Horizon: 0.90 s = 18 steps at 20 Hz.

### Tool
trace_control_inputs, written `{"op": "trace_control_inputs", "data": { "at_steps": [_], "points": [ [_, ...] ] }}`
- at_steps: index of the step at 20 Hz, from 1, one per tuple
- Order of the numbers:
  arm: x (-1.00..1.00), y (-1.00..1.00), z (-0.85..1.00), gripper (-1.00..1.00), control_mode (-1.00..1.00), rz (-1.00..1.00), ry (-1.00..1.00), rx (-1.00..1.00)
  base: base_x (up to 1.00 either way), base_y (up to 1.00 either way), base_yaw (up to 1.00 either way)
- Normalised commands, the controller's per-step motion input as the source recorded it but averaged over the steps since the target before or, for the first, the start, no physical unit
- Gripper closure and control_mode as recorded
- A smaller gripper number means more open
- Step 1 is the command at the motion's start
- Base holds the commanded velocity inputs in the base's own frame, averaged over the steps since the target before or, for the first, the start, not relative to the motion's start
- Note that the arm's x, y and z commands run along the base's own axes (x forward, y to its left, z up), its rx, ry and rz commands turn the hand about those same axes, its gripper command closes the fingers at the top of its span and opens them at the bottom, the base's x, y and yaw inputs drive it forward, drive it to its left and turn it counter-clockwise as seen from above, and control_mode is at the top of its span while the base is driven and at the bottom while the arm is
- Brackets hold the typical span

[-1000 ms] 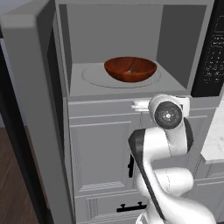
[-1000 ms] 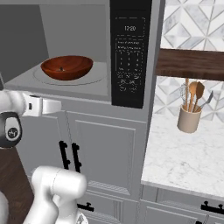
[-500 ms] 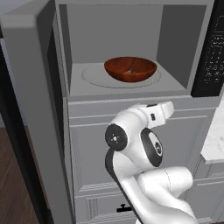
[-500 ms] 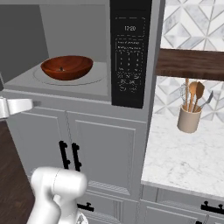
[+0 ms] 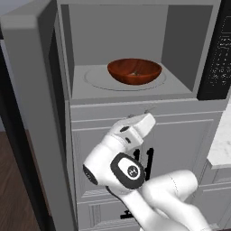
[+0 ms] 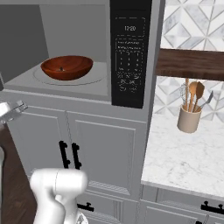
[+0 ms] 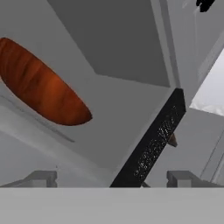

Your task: Pick the mushroom from the sink and place it in the bowl. Then pick the bowl and place it in the microwave. Then close the microwave door and press the start button.

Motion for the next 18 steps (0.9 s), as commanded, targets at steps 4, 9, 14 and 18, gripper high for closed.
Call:
{"op": "trace_control_inputs", "data": {
  "at_steps": [4, 9, 14, 18],
  "points": [
    [-0.08, 0.27, -0.23, -1.0, -1.0, 0.0, -0.25, -0.42, 0.0, 0.0, 0.0],
    [-0.02, 0.79, -0.24, -1.0, -1.0, 0.0, -0.07, -0.14, 0.0, 0.0, 0.0],
    [0.0, 1.0, -0.36, -1.0, -1.0, -0.06, -0.04, -0.08, 0.0, 0.0, 0.0],
    [0.0, 1.0, -0.27, -1.0, -1.0, -0.13, 0.0, -0.07, 0.0, 0.0, 0.0]
  ]
}}
